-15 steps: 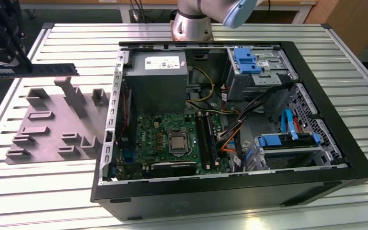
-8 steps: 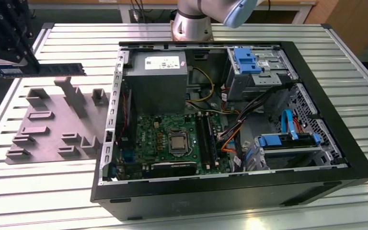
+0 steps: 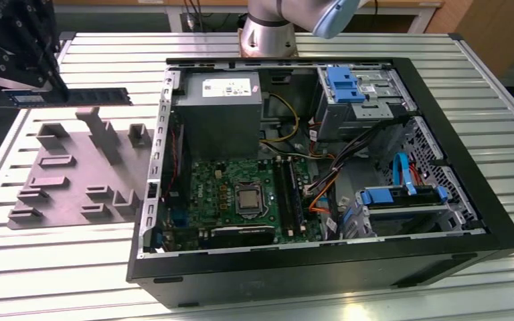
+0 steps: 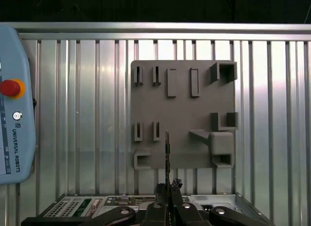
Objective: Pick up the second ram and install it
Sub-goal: 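Pick up the second ram and move it above second insertion slot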
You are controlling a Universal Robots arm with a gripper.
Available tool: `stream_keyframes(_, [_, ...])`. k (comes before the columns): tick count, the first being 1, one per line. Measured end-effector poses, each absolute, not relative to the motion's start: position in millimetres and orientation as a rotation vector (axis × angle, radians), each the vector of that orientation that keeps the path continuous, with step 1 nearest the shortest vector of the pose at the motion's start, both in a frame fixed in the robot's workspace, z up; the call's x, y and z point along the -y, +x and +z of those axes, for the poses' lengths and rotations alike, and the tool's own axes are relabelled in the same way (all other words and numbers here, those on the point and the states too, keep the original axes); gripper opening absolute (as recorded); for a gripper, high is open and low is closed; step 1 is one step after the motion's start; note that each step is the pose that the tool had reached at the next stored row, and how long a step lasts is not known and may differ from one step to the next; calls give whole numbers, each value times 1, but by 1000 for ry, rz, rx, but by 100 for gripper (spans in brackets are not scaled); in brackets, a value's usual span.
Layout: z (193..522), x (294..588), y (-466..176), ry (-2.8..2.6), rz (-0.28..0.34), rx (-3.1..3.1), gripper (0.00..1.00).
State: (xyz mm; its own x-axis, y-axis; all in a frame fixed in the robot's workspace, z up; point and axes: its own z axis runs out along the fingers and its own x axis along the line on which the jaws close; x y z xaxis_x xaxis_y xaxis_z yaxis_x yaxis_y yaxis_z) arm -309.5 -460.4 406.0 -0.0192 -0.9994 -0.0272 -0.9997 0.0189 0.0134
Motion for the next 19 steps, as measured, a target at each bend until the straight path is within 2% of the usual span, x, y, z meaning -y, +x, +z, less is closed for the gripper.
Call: stream_keyframes(19, [406,460,-290,-2193,45,-2235,14])
